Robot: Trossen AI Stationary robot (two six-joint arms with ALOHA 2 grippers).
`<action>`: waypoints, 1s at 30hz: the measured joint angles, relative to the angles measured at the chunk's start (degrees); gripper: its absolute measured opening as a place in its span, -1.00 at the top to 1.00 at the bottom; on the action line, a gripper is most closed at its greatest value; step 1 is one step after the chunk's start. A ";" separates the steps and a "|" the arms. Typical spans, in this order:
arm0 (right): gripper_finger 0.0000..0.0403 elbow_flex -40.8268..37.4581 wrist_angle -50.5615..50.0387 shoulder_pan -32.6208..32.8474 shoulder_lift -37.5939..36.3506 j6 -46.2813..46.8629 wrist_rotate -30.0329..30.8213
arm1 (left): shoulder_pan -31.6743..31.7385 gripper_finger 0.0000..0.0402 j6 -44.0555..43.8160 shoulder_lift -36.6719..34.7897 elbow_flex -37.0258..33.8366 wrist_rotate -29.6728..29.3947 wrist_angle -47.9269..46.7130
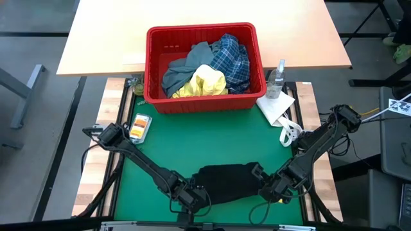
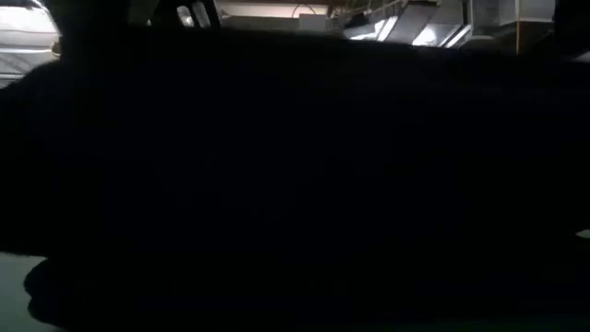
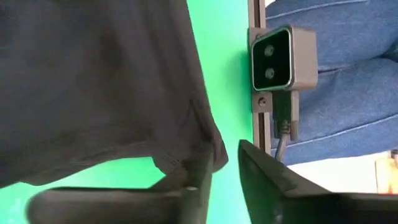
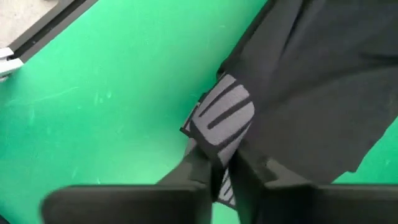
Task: Fold Laundry from Bin
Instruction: Fold the black underwear shorts
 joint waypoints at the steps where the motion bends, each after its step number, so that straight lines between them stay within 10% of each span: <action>1: 0.67 0.00 -0.04 0.00 0.00 0.80 -0.01 | 0.00 0.54 0.01 0.03 0.00 0.08 0.02; 10: 0.21 0.00 -3.57 0.00 0.00 2.79 0.00 | 2.40 0.28 0.20 0.03 0.00 2.58 -0.74; 30: 0.23 -2.02 -4.84 -14.14 0.00 2.10 1.07 | 12.26 0.56 9.32 -0.17 -0.07 3.08 -13.01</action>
